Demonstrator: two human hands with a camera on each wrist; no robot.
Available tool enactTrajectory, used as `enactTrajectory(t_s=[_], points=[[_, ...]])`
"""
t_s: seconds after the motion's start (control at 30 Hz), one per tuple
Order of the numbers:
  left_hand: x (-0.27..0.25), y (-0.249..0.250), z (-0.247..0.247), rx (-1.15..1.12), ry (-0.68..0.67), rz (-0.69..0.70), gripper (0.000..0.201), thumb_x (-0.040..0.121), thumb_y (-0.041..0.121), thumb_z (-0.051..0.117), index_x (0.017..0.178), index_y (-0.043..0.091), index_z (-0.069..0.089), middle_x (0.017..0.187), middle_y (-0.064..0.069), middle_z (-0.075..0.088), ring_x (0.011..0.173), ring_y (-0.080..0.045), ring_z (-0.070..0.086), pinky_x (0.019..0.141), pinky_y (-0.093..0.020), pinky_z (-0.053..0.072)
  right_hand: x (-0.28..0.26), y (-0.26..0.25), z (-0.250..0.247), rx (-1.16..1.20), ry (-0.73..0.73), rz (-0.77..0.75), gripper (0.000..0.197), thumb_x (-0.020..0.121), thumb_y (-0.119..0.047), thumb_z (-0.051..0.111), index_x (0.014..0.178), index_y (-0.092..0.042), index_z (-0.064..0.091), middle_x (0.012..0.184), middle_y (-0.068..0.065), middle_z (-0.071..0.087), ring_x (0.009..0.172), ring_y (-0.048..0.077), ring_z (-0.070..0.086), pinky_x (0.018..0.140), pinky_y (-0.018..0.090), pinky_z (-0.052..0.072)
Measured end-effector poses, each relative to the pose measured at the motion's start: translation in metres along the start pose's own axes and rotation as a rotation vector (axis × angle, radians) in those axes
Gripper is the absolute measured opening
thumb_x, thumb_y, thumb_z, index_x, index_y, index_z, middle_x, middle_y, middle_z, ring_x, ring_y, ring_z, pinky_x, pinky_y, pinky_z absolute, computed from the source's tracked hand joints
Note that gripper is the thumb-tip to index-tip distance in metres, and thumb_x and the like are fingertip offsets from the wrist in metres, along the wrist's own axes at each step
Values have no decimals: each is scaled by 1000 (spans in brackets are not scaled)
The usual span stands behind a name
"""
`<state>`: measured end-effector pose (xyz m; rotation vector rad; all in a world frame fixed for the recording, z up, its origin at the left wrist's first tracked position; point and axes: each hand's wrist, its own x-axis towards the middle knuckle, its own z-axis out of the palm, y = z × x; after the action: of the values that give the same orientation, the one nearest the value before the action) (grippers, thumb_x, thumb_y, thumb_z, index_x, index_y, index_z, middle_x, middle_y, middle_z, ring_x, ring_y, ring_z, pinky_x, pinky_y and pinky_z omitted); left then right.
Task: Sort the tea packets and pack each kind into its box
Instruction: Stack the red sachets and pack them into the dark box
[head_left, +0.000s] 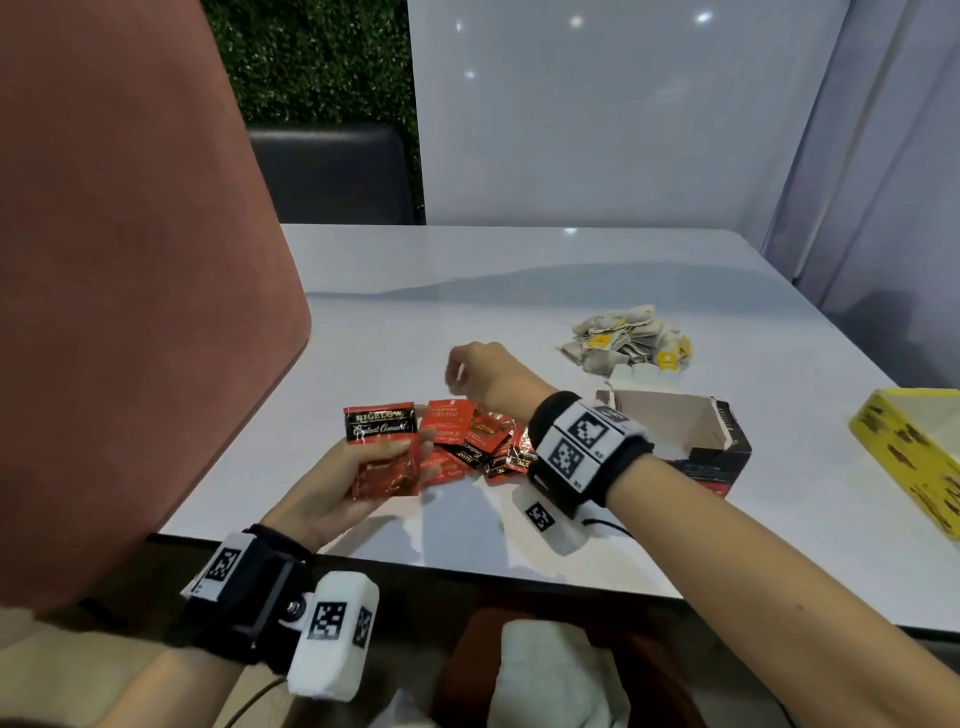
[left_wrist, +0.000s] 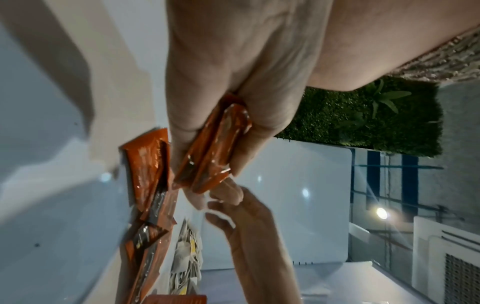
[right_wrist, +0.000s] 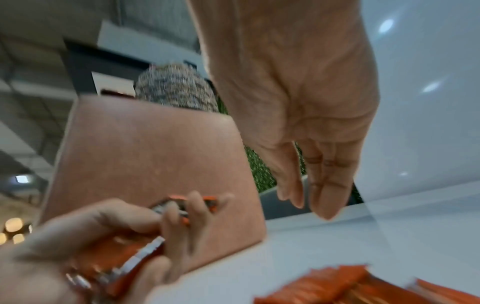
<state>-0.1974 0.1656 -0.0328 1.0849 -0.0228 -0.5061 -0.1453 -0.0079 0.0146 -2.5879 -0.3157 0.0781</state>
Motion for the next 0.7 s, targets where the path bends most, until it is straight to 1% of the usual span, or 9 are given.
enactTrajectory(t_s=[0.1,0.2,0.27,0.33,0.43,0.47,0.57,0.63,0.7], points=[[-2,-3,-15,-60,-31,-12,56,76,-8,56,122,23,61,104,-13,68,87,-20,65,80,-39,57,10,14,18,-263,-153,113,38,88,-24,62,117,-1,54,120,16,59,107,30,58,90,38,49],[-2,-7,-19,-122,-25,-23,63,58,5,83,116,20,65,98,-13,66,74,-16,64,68,-32,58,12,22,37,-425,-258,140,77,76,-45,71,133,-5,38,134,16,43,127,32,39,99,44,40],[-4,-7,-19,-198,17,-37,39,68,16,77,106,17,69,91,-12,65,67,-16,63,62,-30,57,12,24,44,-468,-232,89,83,73,-50,71,134,-8,35,136,16,39,129,32,33,100,45,38],[-5,-5,-18,-235,69,-55,31,72,28,69,101,16,68,88,-11,65,64,-16,62,60,-30,57,13,25,47,-490,-210,23,75,76,-49,69,133,-11,39,134,15,39,128,32,32,98,45,38],[-2,-7,-22,-279,86,-67,66,44,37,90,101,15,65,88,-12,67,66,-19,63,64,-32,57,14,25,47,-499,-197,-40,53,88,-44,55,129,-11,49,129,14,43,125,32,35,96,44,38],[-1,-8,-23,-294,95,-79,69,42,39,89,102,15,64,88,-13,68,66,-19,64,64,-33,57,14,25,47,-496,-179,-66,46,93,-40,49,126,-9,52,126,15,45,123,32,37,94,43,39],[2,-11,-17,-346,120,-102,61,56,51,73,102,13,61,84,-14,68,64,-22,66,62,-34,58,11,22,42,-406,-40,-142,31,98,-21,39,113,-3,60,113,15,55,109,30,50,81,39,44],[5,-12,-14,-341,130,-97,66,57,60,64,102,13,60,81,-13,68,61,-21,67,62,-36,58,6,17,32,-267,75,-176,25,97,-15,42,107,-3,61,106,14,62,95,28,58,77,38,50],[6,-10,-13,-332,140,-102,71,59,67,55,104,12,59,80,-13,69,60,-21,67,62,-37,57,-3,10,20,-67,162,-204,19,95,-14,47,109,-5,57,101,15,66,85,27,62,73,38,53]])
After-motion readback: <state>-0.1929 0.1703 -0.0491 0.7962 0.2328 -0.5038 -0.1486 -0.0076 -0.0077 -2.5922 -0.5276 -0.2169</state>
